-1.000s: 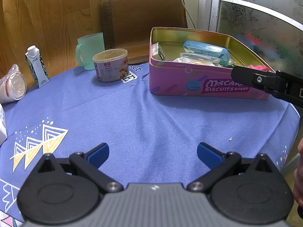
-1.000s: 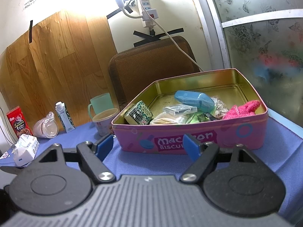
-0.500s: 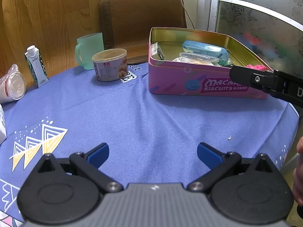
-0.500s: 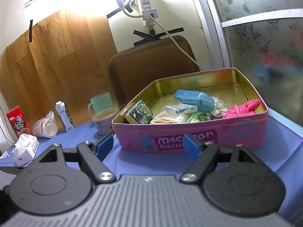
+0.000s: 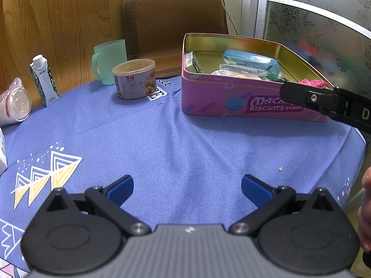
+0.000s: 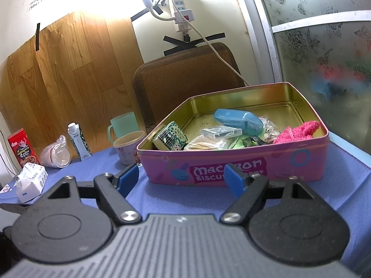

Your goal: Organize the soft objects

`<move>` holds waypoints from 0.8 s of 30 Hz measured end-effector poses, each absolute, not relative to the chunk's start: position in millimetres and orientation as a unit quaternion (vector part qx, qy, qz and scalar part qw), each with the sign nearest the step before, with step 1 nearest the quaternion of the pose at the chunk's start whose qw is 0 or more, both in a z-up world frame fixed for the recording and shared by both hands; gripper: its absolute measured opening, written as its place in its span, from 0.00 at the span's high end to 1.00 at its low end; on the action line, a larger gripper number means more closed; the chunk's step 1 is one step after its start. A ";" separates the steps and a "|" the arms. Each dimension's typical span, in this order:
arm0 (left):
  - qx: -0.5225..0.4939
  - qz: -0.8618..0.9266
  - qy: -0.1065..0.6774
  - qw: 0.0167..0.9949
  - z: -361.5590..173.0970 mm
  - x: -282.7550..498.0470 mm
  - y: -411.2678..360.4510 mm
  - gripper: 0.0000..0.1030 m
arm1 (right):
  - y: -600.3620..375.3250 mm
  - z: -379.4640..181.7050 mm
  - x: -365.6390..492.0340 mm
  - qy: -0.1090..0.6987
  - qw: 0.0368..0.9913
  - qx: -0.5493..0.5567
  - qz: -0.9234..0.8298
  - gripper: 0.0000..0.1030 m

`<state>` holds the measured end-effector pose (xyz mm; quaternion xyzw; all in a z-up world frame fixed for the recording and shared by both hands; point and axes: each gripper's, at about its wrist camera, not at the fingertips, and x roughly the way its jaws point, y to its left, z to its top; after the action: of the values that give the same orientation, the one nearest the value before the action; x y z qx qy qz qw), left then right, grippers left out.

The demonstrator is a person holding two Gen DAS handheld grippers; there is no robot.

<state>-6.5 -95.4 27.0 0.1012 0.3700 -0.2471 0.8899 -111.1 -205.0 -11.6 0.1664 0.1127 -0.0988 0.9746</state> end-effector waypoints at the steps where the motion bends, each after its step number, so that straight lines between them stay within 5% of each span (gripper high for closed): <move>1: 0.101 -0.247 0.370 0.890 26.9 -6.2 -95.0 0.00 | -204.9 -11.7 -111.0 0.113 0.975 0.167 -0.099 0.20; 24: 0.096 -0.248 0.371 0.890 26.1 -6.7 -95.4 0.00 | -203.8 -13.9 -110.7 0.115 0.975 0.165 -0.098 0.20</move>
<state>-6.7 -95.4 26.1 0.0963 0.3712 -0.2483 0.8895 -110.7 -203.8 -13.9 0.1653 0.1155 -0.0983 0.9745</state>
